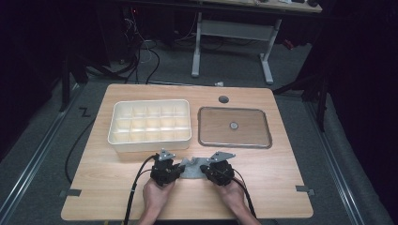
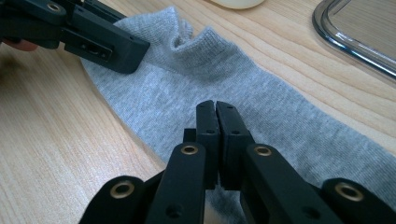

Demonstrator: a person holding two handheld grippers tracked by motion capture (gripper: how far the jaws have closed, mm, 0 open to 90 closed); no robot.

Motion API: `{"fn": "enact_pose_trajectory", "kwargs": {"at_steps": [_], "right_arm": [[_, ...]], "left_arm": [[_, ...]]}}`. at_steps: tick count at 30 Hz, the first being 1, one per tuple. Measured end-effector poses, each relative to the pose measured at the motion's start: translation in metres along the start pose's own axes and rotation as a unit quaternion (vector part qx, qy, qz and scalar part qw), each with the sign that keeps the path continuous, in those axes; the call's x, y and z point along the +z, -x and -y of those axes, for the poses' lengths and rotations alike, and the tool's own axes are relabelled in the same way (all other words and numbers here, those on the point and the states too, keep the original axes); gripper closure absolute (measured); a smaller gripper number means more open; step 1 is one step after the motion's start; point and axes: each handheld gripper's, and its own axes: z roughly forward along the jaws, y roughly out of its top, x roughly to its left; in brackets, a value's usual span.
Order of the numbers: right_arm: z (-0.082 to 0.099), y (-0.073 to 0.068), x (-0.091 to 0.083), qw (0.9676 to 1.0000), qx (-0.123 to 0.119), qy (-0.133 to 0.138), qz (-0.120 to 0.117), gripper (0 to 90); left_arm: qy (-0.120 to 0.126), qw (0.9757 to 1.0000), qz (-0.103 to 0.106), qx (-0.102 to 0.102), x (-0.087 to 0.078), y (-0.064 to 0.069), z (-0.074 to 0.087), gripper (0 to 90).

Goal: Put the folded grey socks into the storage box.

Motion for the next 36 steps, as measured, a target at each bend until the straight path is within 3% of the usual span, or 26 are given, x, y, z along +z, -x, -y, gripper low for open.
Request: {"fn": "enact_pose_trajectory", "kwargs": {"at_steps": [7,21,28,36], "right_arm": [[0.0,-0.001,0.0,1.0,0.002,-0.001,-0.004,89.0],[-0.009,-0.012,0.009,0.9997,-0.01,-0.005,-0.023,89.1],[-0.02,-0.02,0.019,0.9991,-0.026,-0.014,-0.031,89.2],[-0.033,-0.031,0.032,0.9977,-0.04,-0.022,-0.05,89.3]], "left_arm": [[0.003,0.9995,0.019,-0.025,-0.007,0.002,-0.007,82.6],[0.018,0.9983,0.052,-0.019,-0.024,0.013,-0.02,83.3],[0.016,0.9971,0.07,-0.025,-0.029,0.015,-0.025,83.5],[0.007,0.997,0.076,-0.015,-0.026,0.019,-0.028,83.6]]}}
